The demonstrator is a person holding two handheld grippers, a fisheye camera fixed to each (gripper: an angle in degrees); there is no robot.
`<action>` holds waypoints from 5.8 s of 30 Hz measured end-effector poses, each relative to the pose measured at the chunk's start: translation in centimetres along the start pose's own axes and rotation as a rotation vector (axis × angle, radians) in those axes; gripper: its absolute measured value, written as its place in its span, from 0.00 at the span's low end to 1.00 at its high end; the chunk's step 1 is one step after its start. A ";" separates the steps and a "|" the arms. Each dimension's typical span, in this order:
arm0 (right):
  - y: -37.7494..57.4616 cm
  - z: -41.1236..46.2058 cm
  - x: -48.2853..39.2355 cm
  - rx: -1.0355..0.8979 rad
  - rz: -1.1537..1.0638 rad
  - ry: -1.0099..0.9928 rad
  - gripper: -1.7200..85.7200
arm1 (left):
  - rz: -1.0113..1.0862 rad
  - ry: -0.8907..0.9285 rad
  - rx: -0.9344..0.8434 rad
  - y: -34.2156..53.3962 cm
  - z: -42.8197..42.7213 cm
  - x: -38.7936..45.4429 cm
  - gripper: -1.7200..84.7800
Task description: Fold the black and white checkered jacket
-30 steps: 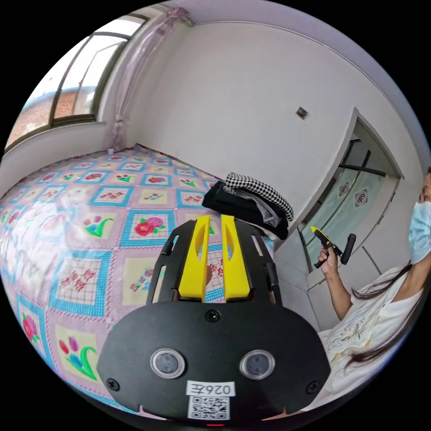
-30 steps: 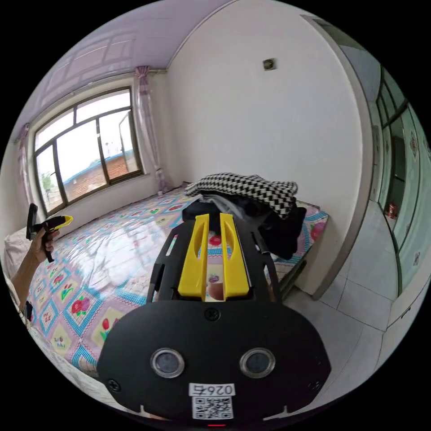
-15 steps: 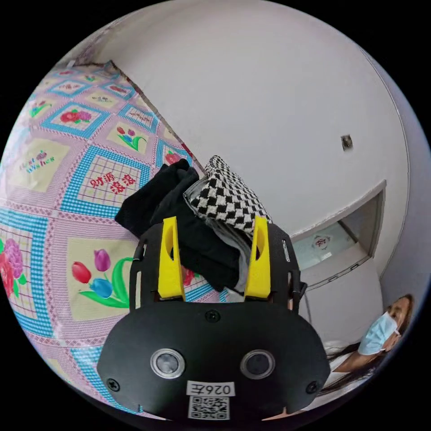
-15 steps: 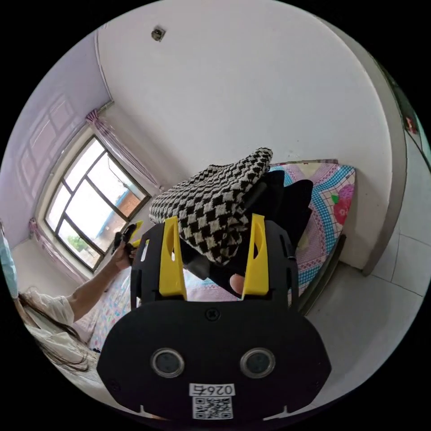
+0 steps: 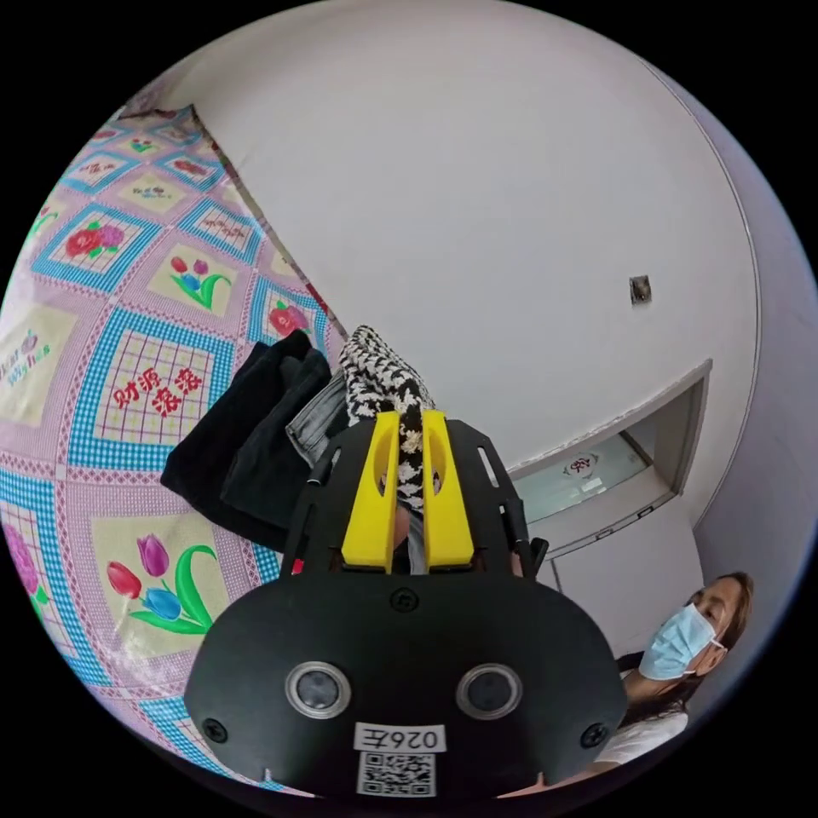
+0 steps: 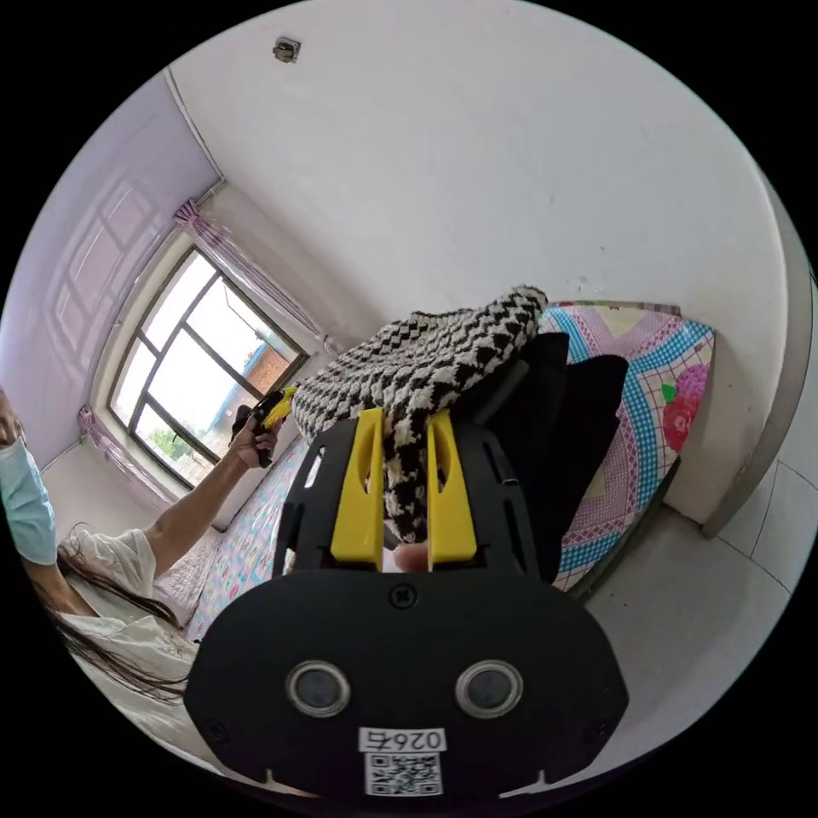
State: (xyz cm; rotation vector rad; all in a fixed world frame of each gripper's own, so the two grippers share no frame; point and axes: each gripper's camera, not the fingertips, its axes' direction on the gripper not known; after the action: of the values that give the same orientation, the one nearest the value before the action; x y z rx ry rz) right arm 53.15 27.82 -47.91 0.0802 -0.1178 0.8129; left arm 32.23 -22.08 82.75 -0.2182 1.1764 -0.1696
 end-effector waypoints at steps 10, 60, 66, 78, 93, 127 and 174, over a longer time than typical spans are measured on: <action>-9.3 -6.2 -13.2 0.183 -0.366 0.058 0.02 | 0.310 0.172 0.186 -0.9 -10.7 13.3 0.07; 27.1 44.2 -40.3 -0.710 -0.253 -0.285 0.17 | -0.571 -0.563 0.681 79.0 -96.8 22.1 0.24; 27.9 54.7 -45.8 -0.758 -0.430 -0.181 0.19 | -0.475 -0.800 0.415 67.5 -94.5 21.2 0.32; 25.1 57.8 -47.8 -0.711 -0.578 -0.267 0.01 | -0.296 -0.761 0.185 62.1 -91.5 28.4 0.05; 19.0 45.8 -29.6 -0.817 -0.319 -0.607 0.01 | -0.562 -0.264 0.287 81.9 -92.3 35.0 0.08; 33.4 69.5 -44.7 -0.811 -0.666 -0.035 0.16 | -0.558 -1.009 0.217 56.5 -79.1 28.8 0.24; 39.8 -17.7 -45.6 0.530 -1.075 -0.375 0.01 | 0.768 -0.835 0.877 79.5 -74.2 98.2 0.03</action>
State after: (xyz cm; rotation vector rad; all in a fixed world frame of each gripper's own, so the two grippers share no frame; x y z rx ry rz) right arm -5.62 24.32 -70.62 0.7329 -0.1835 -0.2746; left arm 1.76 24.75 -52.71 0.8640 0.2192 0.0960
